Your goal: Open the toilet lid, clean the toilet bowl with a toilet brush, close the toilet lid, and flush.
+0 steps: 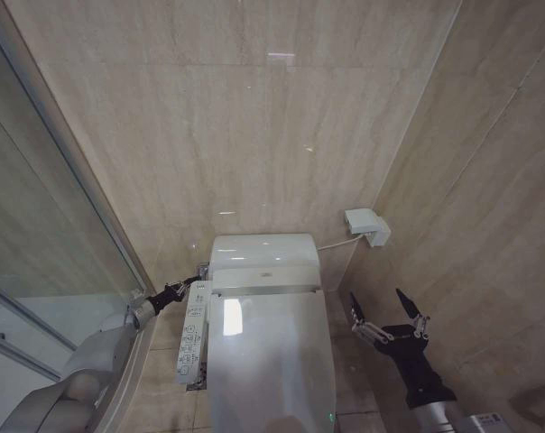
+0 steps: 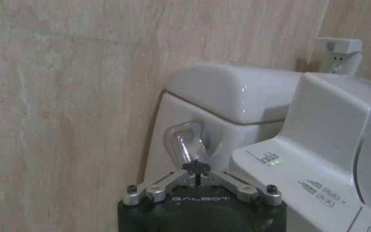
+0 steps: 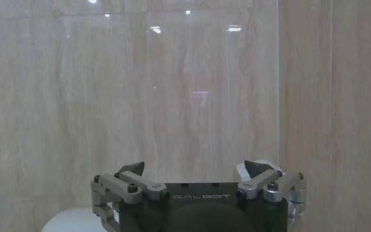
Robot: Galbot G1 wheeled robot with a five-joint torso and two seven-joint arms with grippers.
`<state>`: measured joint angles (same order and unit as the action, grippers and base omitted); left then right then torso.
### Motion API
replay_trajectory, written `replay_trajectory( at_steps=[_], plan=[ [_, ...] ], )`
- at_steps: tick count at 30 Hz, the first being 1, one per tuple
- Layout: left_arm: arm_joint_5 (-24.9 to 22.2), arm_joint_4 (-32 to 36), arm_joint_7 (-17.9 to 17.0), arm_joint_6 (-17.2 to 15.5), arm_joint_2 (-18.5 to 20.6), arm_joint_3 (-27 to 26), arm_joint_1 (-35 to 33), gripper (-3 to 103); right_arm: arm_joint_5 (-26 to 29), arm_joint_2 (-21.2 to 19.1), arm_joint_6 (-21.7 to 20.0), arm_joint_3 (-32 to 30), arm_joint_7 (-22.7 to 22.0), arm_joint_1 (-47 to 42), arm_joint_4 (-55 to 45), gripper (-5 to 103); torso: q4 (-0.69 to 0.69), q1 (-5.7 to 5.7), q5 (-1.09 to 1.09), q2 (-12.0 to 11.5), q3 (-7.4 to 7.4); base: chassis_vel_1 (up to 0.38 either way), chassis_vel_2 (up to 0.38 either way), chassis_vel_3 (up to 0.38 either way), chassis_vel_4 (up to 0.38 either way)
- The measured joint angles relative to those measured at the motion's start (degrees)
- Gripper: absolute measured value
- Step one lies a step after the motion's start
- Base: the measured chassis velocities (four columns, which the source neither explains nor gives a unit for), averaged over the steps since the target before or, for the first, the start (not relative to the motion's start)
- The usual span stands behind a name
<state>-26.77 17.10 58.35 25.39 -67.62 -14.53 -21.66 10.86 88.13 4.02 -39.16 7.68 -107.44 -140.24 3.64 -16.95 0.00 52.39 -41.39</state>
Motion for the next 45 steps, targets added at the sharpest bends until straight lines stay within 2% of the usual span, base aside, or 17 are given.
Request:
replay_trajectory(
  at_steps=[16,22,24,25,28,29,30,32,33,34,36,38,39,41,42,44,45],
  plan=[
    [-0.4,1.1,-2.0,0.0,-0.6,-3.0,-2.6,0,0.0,0.0,0.0,0.0,0.0,0.0,0.0,100,0.02,0.0,0.0,0.0,0.0,0.0,0.0,0.0,0.0],
    [-5.3,8.2,-5.8,1.0,1.1,-5.2,-8.5,0,0.0,0.0,0.0,0.0,0.0,0.0,0.0,100,-0.01,0.0,0.0,0.0,0.0,0.0,0.0,0.0,0.0],
    [-5.5,12.8,-10.3,2.6,1.5,-6.6,-11.0,0,0.0,0.0,0.0,0.0,0.0,0.0,0.0,100,-0.01,0.0,-0.01,0.0,0.0,0.0,0.0,0.0,0.0],
    [-5.5,12.8,-10.3,2.6,1.5,-6.6,-11.0,0,0.0,0.0,0.0,0.0,0.0,0.0,0.0,100,-0.01,0.0,-0.01,0.0,0.0,0.0,0.0,0.0,0.0],
    [-6.7,24.6,-22.0,3.4,2.3,-8.0,-16.6,0,0.0,0.0,0.0,0.0,0.0,0.0,0.0,100,0.01,0.0,0.0,0.0,0.0,0.0,0.0,0.0,0.0],
    [-6.7,24.6,-22.0,3.4,2.3,-8.0,-16.6,0,0.0,0.0,0.0,0.0,0.0,0.0,0.0,100,0.01,0.0,0.0,0.0,0.0,0.0,0.0,0.0,0.0],
    [-6.8,27.0,-24.1,3.4,2.4,-8.2,-17.8,0,0.0,0.0,0.0,0.0,0.0,0.0,0.0,100,0.01,0.0,0.0,0.0,0.0,0.0,0.0,0.0,0.0],
    [-4.6,34.6,-32.0,2.4,2.9,-9.6,-21.9,0,0.0,0.0,0.0,0.0,0.0,0.0,0.0,100,0.0,0.0,0.0,0.0,0.0,0.0,0.0,0.0,0.0],
    [-4.6,34.6,-32.0,2.4,2.9,-9.6,-21.9,0,0.0,0.0,0.0,0.0,0.0,0.0,0.0,100,0.0,0.0,0.0,0.0,0.0,0.0,0.0,0.0,0.0],
    [-4.3,37.2,-34.6,1.5,3.1,-9.8,-23.1,0,0.0,0.0,0.0,0.0,0.0,0.0,0.0,100,-0.01,0.0,-0.01,0.0,0.0,0.0,0.0,0.0,0.0],
    [-3.7,46.2,-44.3,-2.1,3.4,-10.7,-26.8,0,0.0,0.0,0.0,0.0,0.0,0.0,0.0,100,0.0,0.0,0.0,0.0,0.0,0.0,0.0,0.0,0.0],
    [-3.6,47.7,-46.1,-2.8,3.4,-10.9,-27.4,0,0.0,0.0,0.0,0.0,0.0,0.0,0.0,100,0.0,0.0,0.01,0.0,0.0,0.0,0.0,0.0,0.0],
    [-3.6,52.6,-51.4,-5.3,3.4,-11.2,-29.1,0,0.0,0.0,0.0,0.0,0.0,0.0,0.0,100,0.01,0.0,0.0,0.0,0.0,0.0,0.0,0.0,0.0],
    [-3.8,58.8,-56.8,-8.7,3.4,-11.6,-31.4,0,0.0,0.0,0.0,0.0,0.0,0.0,0.0,100,0.01,0.0,0.01,0.0,0.0,0.0,0.0,0.0,0.0],
    [-3.8,58.8,-56.8,-8.7,3.4,-11.6,-31.4,0,0.0,0.0,0.0,0.0,0.0,0.0,0.0,100,0.01,0.0,0.01,0.0,0.0,0.0,0.0,0.0,0.0],
    [-4.1,66.1,-61.9,-12.2,3.2,-12.2,-34.5,0,0.0,0.0,0.0,0.0,0.0,0.0,0.0,100,0.01,0.0,0.0,0.0,0.0,0.0,0.0,0.0,0.0],
    [-4.1,66.1,-61.9,-12.2,3.2,-12.2,-34.5,0,0.0,0.0,0.0,0.0,0.0,0.0,0.0,100,0.01,0.0,0.0,0.0,0.0,0.0,0.0,0.0,0.0]
  ],
)
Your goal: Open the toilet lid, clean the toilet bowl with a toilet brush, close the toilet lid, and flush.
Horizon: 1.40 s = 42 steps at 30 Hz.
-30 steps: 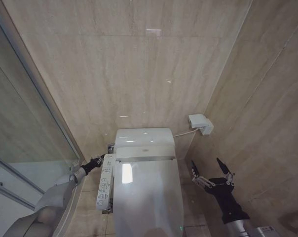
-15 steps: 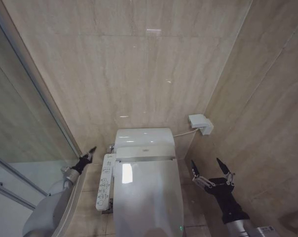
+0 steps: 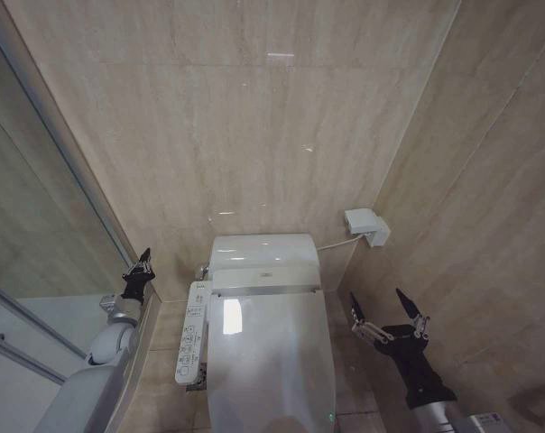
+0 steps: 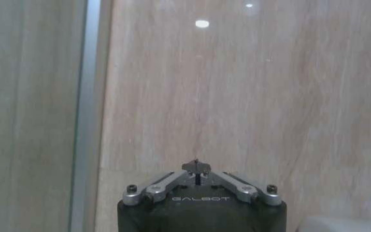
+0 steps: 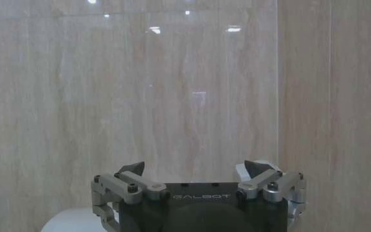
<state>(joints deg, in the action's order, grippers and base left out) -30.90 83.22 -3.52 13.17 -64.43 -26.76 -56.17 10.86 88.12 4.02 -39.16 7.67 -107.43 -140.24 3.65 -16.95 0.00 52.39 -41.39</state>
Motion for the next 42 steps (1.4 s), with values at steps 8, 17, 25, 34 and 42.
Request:
replay_trajectory(
  at_steps=[8,17,25,34,42],
  plan=[
    [-0.4,17.7,-8.6,-4.3,-1.5,-6.1,-14.6,0,0.0,0.0,0.0,0.0,0.0,0.0,0.0,100,-0.01,0.0,0.0,0.0,0.0,0.0,0.0,0.0,0.0],
    [2.7,26.2,-8.7,-2.9,-7.1,-11.5,-25.2,0,0.0,0.0,0.0,0.0,0.0,0.0,0.0,100,-0.01,0.0,0.0,0.0,0.0,0.0,0.0,0.0,0.0],
    [4.4,32.9,-9.6,-2.1,-10.2,-14.5,-34.4,0,0.0,0.0,0.0,0.0,0.0,0.0,0.0,100,-0.01,0.0,0.01,0.0,0.0,0.0,0.0,0.0,0.0],
    [8.0,39.4,-10.1,-0.3,-13.9,-14.0,-42.5,0,0.0,0.0,0.0,0.0,0.0,0.0,0.0,100,-0.01,0.01,0.01,0.0,0.0,0.0,0.0,0.0,0.0],
    [11.2,45.0,-10.1,0.3,-17.6,-11.1,-46.6,0,0.0,0.0,0.0,0.0,0.0,0.0,0.0,100,0.0,0.0,0.01,0.0,0.0,0.0,0.0,0.0,0.0]
  ],
)
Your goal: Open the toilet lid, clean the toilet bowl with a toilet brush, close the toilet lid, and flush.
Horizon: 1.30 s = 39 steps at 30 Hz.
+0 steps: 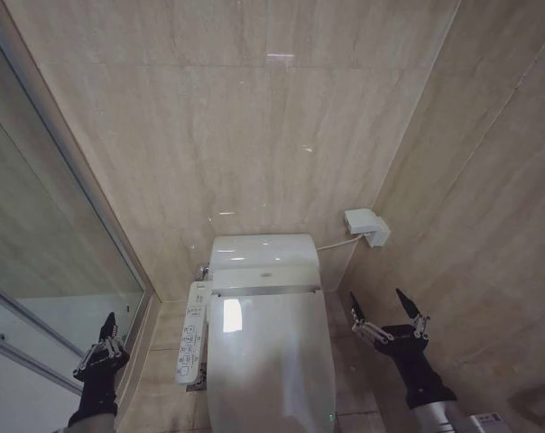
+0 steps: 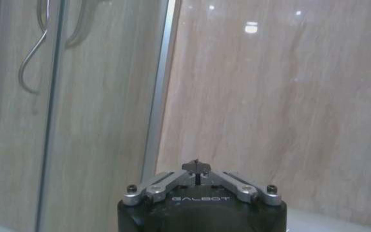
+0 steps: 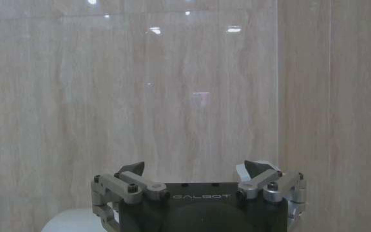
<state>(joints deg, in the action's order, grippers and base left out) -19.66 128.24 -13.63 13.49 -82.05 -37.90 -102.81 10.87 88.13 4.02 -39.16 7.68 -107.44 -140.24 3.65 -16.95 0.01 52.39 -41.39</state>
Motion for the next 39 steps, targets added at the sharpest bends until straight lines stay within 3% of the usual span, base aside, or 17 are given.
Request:
replay_trajectory(
  at_steps=[7,13,14,19,20,27,28,35,36,39],
  plan=[
    [4.4,4.1,1.3,1.7,-1.9,0.8,-3.8,0,0.0,0.0,0.0,0.0,0.0,0.0,0.0,100,0.0,0.0,-0.01,0.0,0.0,0.0,0.0,0.0,0.0],
    [5.3,6.4,2.8,1.1,-1.8,0.8,-6.0,0,0.0,0.0,0.0,0.0,0.0,0.0,0.0,100,0.0,0.0,-0.01,0.0,0.0,0.0,0.0,0.0,0.0],
    [5.5,6.6,3.0,1.1,-1.8,0.9,-6.5,7,0.0,0.0,0.0,0.0,0.0,0.0,0.0,100,0.0,0.0,0.0,0.0,0.0,0.0,0.0,0.0,0.0],
    [7.0,7.0,4.3,1.9,-3.1,1.5,-8.1,7,0.0,0.0,0.0,0.0,0.0,0.0,0.0,100,0.0,0.0,-0.01,0.0,0.0,0.0,0.0,0.0,0.0],
    [8.2,7.0,4.5,2.0,-3.6,1.6,-8.4,34,0.0,0.0,0.0,0.0,0.0,0.0,0.0,100,0.0,0.0,-0.01,0.0,0.0,0.0,0.0,0.0,0.0],
    [10.4,8.3,4.4,1.3,-5.0,1.0,-9.9,34,0.0,0.0,0.0,0.0,0.0,0.0,0.0,100,-0.01,0.0,-0.01,0.0,0.0,0.0,0.0,0.0,0.0],
    [10.5,8.3,4.1,1.2,-5.0,0.9,-10.0,61,0.0,0.0,0.0,0.0,0.0,0.0,0.0,100,0.0,0.0,-0.01,0.0,0.0,0.0,0.0,0.0,0.0],
    [11.2,9.4,2.9,0.0,-4.8,0.7,-10.7,61,0.0,0.0,0.0,0.0,0.0,0.0,0.0,100,0.0,0.0,-0.01,0.0,0.0,0.0,0.0,0.0,0.0],
    [11.3,9.5,2.8,-0.3,-4.7,0.6,-10.8,88,0.0,0.0,0.0,0.0,0.0,0.0,0.0,100,0.0,0.0,-0.01,0.0,0.0,0.0,0.0,0.0,0.0],
    [11.7,10.1,1.9,-1.3,-4.4,0.4,-11.2,88,0.0,0.0,0.0,0.0,0.0,0.0,0.0,100,-0.01,0.0,-0.01,0.0,0.0,0.0,0.0,0.0,0.0]
  ],
)
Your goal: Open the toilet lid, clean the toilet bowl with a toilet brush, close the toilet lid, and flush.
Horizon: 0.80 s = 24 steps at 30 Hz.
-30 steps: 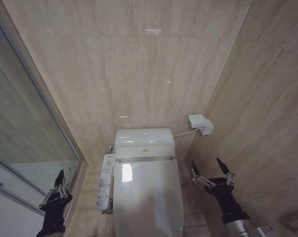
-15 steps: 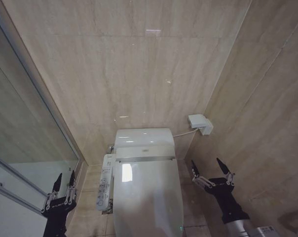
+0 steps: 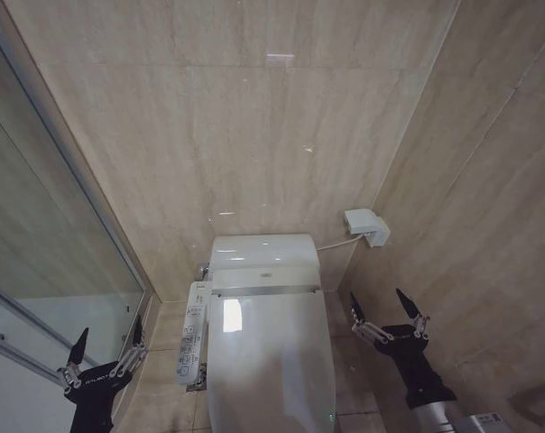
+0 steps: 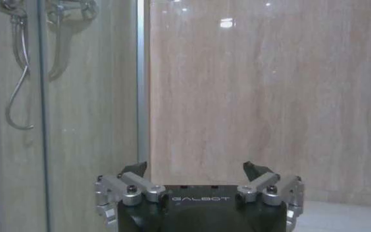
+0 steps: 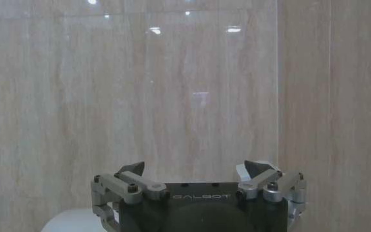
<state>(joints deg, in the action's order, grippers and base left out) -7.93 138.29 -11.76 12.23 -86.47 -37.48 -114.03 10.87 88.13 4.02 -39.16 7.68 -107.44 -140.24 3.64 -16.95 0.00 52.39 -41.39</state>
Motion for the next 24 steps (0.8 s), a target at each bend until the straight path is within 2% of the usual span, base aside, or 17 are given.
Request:
replay_trajectory(
  at_steps=[3,4,7,9,12,21,24],
  plan=[
    [-0.1,1.1,-1.1,-1.0,0.3,0.5,-0.8,88,0.0,0.0,0.0,0.0,0.0,0.0,0.0,100,0.0,0.0,0.0,0.0,0.0,0.0,0.0,0.0,0.0],
    [-0.1,1.6,-1.3,-1.4,0.4,0.7,-1.1,100,0.0,0.0,0.0,0.0,0.0,0.0,0.0,100,0.0,0.0,0.0,0.0,0.0,0.0,0.0,0.0,0.0],
    [-0.3,2.7,-1.9,-2.6,0.5,1.4,-1.7,100,0.0,0.0,0.0,0.0,0.0,0.0,0.0,100,0.0,0.0,0.01,0.0,0.0,0.0,0.0,0.0,0.0],
    [-0.4,3.7,-3.5,-4.4,0.6,2.4,-2.2,100,0.0,0.0,0.0,0.0,0.0,0.0,0.0,100,0.0,0.0,0.0,0.0,0.0,0.0,0.0,0.0,0.0],
    [-0.3,4.0,-3.9,-4.9,0.9,2.7,-2.5,100,0.0,0.0,0.0,0.0,0.0,0.0,0.0,100,0.0,0.0,0.0,0.0,0.0,0.0,0.0,0.0,0.0],
    [1.1,3.5,-4.0,-4.8,2.9,2.7,-2.8,100,0.0,0.0,0.0,0.0,0.0,0.0,0.0,100,0.0,0.0,0.0,0.0,0.0,0.0,0.0,0.0,0.0],
    [1.3,3.0,-2.7,-4.0,4.3,2.8,-2.7,100,0.0,0.0,0.0,0.0,0.0,0.0,0.0,100,0.0,0.0,0.0,0.0,0.0,0.0,0.0,0.0,0.0]
  ],
)
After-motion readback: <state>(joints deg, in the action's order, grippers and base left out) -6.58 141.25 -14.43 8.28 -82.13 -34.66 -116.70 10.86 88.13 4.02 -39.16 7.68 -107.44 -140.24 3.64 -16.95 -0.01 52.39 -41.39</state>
